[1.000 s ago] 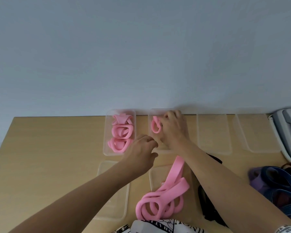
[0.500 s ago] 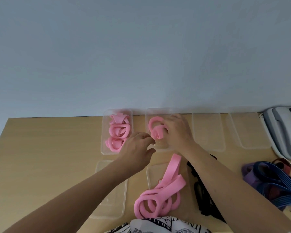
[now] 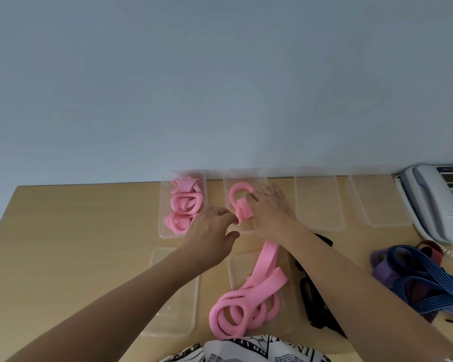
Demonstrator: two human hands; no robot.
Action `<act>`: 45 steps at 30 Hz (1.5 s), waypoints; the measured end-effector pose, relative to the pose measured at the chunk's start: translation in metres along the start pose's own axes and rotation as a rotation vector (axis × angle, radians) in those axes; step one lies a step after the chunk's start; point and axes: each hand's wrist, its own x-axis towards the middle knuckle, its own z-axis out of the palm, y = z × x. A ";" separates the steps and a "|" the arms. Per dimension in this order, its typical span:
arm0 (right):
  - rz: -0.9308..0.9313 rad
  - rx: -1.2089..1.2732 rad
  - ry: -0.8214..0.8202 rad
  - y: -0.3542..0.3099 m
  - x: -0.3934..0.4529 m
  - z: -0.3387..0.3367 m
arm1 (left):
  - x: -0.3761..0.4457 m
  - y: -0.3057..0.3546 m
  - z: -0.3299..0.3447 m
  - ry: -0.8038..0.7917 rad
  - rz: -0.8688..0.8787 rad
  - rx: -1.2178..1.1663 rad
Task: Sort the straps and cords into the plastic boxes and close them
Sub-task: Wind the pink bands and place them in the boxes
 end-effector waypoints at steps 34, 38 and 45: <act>0.056 0.092 0.138 0.013 0.045 0.000 | 0.052 -0.013 0.011 -0.116 -0.095 0.052; 0.030 0.008 0.093 0.017 0.044 -0.004 | 0.051 -0.013 0.012 -0.105 -0.097 0.038; 0.059 0.069 0.168 0.013 0.051 -0.012 | 0.048 -0.013 0.013 -0.098 -0.120 0.013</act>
